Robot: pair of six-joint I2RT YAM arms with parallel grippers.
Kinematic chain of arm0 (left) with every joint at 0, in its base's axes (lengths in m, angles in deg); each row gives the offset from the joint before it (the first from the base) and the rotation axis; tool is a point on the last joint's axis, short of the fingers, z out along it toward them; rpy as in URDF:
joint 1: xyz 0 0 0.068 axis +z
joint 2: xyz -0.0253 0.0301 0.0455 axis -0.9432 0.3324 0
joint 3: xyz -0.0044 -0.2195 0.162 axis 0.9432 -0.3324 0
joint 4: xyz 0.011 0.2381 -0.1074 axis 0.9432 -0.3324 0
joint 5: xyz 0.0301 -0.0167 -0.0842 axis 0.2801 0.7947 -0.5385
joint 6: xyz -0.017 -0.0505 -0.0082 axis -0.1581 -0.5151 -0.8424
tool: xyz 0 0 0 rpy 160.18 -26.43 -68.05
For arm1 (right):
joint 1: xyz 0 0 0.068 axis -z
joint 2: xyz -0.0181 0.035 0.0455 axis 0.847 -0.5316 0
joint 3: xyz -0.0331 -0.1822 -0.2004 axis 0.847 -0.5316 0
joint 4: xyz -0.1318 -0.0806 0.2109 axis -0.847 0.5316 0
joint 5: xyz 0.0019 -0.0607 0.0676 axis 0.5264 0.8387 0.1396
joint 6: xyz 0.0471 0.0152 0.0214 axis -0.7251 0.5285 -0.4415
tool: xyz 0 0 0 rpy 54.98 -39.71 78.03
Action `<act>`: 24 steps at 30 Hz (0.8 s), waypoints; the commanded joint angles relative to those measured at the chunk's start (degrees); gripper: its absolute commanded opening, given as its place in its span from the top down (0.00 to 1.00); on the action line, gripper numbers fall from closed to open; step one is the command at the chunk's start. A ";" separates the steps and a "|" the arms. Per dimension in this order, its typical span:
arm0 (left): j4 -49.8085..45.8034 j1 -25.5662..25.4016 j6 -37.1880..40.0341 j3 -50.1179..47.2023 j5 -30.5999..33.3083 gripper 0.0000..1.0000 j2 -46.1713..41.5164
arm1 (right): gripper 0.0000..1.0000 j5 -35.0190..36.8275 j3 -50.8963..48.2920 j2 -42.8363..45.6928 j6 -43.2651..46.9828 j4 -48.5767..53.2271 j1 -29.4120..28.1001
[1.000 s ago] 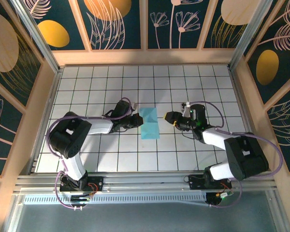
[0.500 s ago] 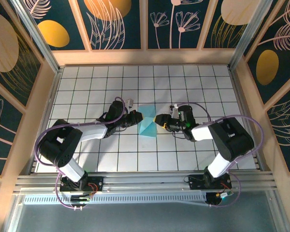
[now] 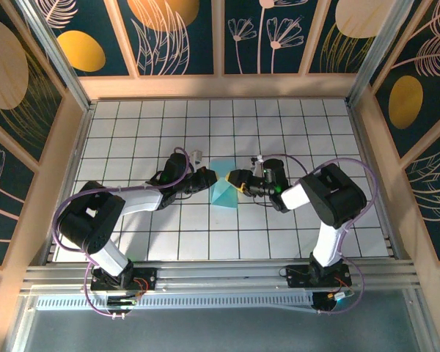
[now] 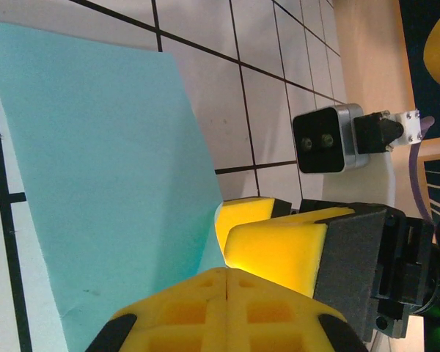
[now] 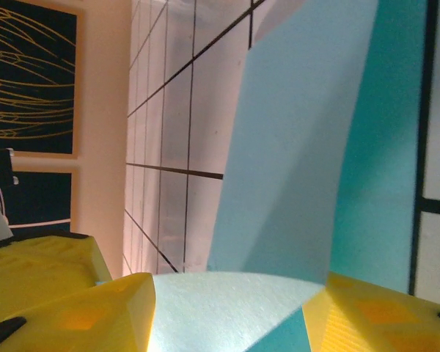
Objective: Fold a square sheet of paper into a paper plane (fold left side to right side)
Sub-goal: Turn over the paper at the center of the table.
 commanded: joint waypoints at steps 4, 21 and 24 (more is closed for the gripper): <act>-0.10 0.48 -0.84 -0.89 1.80 1.00 -0.03 | 0.47 -0.72 1.58 -2.11 -2.15 -6.95 -0.71; -2.11 0.40 -0.77 -1.03 4.35 0.96 2.07 | 0.79 2.83 3.32 -3.63 0.70 -0.60 -1.33; -3.85 0.46 0.26 -1.22 6.46 0.85 0.61 | 0.92 3.99 3.68 -3.28 1.62 0.96 -1.33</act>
